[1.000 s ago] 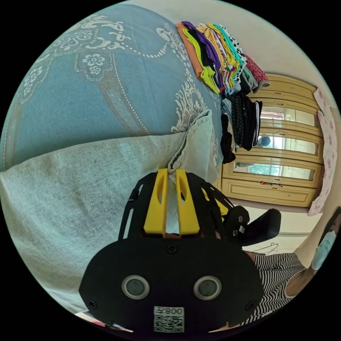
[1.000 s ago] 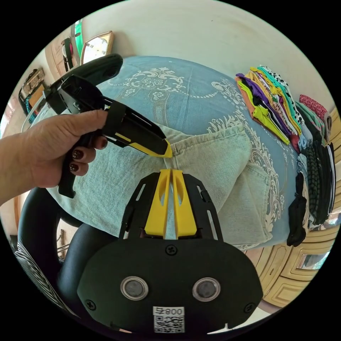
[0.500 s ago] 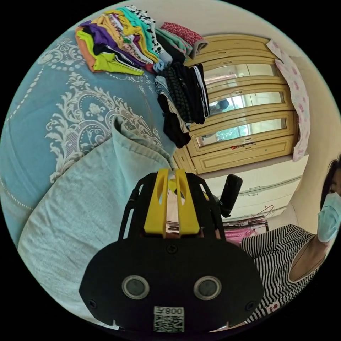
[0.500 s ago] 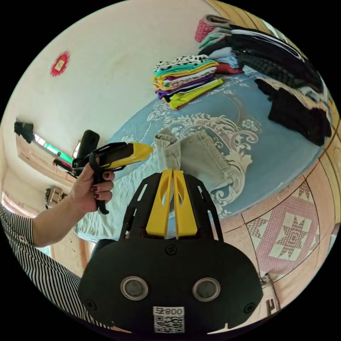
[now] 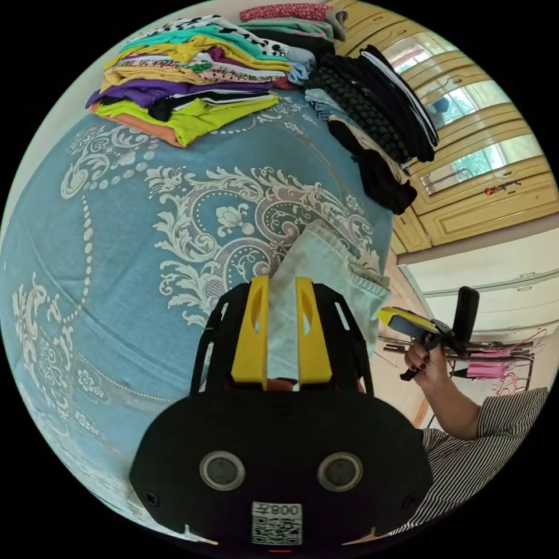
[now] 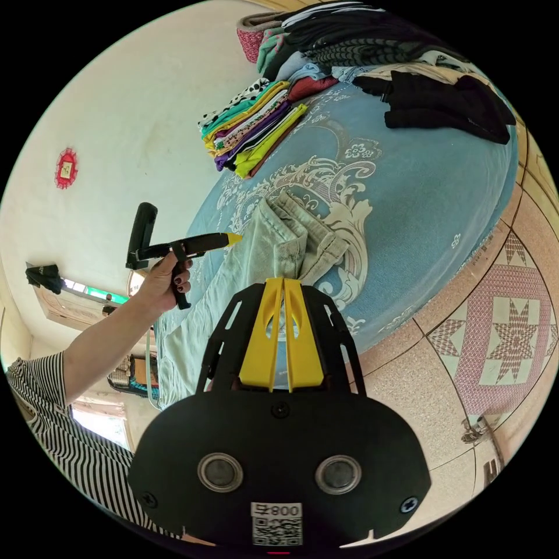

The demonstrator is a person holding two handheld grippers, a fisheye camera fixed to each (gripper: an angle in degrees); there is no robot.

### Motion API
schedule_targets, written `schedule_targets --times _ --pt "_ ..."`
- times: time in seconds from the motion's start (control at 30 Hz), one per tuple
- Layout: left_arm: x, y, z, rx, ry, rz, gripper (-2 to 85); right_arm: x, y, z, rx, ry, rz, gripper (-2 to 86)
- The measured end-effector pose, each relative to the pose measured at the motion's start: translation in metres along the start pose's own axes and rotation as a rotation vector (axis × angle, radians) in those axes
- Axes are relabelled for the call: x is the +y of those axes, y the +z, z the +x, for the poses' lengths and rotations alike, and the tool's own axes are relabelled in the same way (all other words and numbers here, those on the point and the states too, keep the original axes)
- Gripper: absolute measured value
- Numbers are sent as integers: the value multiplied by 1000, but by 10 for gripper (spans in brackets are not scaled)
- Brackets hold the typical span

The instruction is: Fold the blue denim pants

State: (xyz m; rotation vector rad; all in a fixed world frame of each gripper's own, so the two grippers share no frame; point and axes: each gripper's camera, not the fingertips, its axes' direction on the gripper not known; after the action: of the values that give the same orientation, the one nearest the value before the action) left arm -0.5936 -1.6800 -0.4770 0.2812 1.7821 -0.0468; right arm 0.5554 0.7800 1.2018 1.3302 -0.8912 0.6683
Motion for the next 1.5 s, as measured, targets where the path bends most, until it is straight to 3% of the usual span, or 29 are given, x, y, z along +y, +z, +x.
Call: schedule_targets --times 0.17,0.53,0.77,1.23,1.37,1.5 --pt "-10 11 20 -63 69 -50 41 -6 -8 8 -8 3 8 1" --pt "0 -34 49 -23 92 148 24 -19 -48 6 -45 -69 101 0" --pt "-16 -4 52 -72 87 15 19 -24 -21 44 -18 40 48 0" --pt "-8 -26 45 -54 53 46 7 -39 18 50 18 90 23 0" --pt "9 -53 37 15 39 141 4 -45 10 35 56 41 93 0" --pt "34 -74 33 98 21 234 2 -69 45 -20 113 -180 40 0"
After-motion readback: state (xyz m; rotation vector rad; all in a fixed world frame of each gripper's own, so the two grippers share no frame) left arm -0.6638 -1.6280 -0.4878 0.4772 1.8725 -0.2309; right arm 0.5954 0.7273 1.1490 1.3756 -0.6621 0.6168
